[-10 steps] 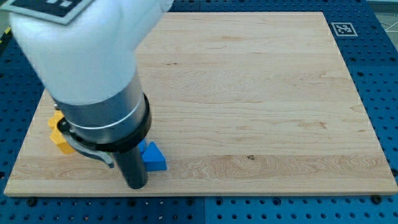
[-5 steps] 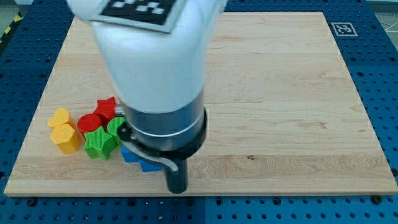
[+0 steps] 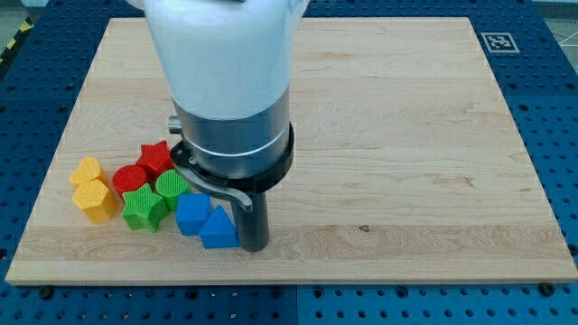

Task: Push the blue triangle to the bottom of blue cube

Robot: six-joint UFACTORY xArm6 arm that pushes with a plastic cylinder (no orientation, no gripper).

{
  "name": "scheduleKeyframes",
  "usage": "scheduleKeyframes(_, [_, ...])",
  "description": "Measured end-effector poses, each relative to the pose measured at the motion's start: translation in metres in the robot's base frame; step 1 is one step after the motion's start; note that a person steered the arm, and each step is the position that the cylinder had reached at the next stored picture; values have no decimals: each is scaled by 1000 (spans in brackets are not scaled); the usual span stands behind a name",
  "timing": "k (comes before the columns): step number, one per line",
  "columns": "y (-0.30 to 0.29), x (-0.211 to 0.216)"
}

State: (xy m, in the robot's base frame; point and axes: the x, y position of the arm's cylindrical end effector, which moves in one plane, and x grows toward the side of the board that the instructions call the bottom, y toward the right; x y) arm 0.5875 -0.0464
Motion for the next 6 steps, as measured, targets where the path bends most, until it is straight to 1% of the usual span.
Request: scheduleKeyframes(6, [-51, 0])
